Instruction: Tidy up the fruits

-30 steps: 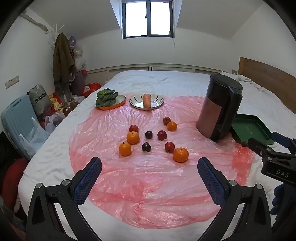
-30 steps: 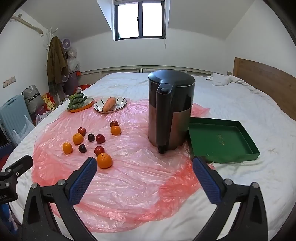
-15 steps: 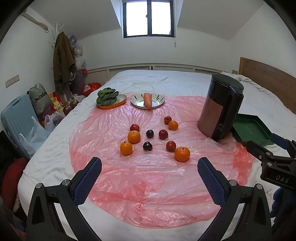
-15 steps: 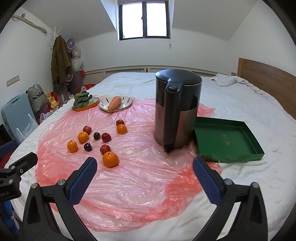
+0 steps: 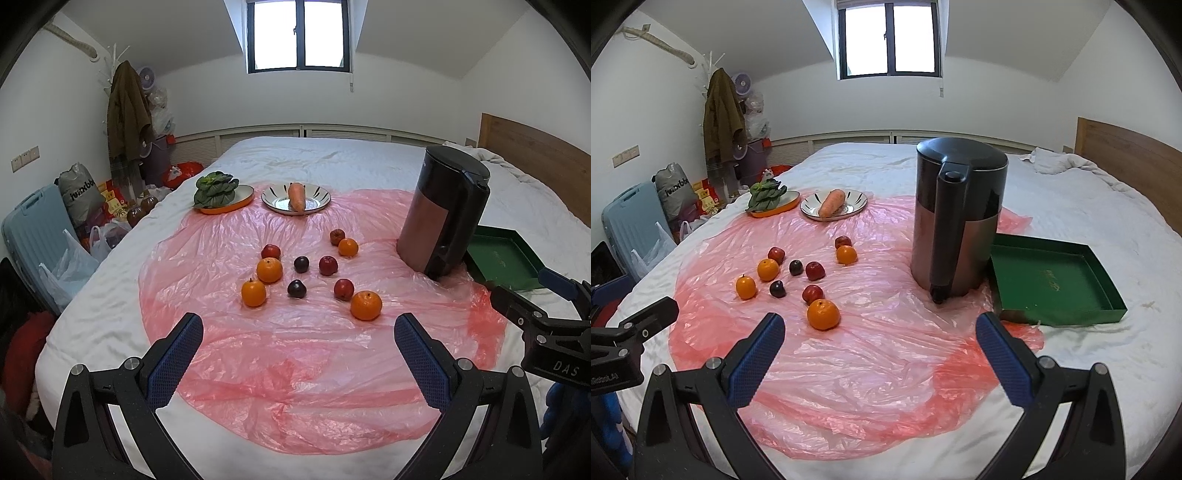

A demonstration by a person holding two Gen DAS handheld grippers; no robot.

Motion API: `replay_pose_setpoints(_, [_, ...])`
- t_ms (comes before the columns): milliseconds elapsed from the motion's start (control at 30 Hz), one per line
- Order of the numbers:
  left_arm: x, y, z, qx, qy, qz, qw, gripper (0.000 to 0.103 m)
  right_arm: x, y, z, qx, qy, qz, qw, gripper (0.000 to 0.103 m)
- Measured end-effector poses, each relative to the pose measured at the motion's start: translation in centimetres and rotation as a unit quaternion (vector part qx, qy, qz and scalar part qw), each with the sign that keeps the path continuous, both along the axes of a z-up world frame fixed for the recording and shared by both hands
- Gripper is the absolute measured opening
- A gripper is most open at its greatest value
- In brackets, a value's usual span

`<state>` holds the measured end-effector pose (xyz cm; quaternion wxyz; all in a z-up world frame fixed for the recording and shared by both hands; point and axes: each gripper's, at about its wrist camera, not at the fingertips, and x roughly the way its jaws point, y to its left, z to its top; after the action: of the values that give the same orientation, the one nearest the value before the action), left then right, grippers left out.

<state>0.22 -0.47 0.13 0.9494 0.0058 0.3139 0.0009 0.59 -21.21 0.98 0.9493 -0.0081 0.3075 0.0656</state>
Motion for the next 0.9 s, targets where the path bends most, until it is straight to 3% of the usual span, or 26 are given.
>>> replay_pose_setpoints(900, [0.14,0.02,-0.25,0.0,0.008,-0.004,1.0,0.102,0.11,-0.22,0.25,0.005,-0.003,0.005,1.0,0.103])
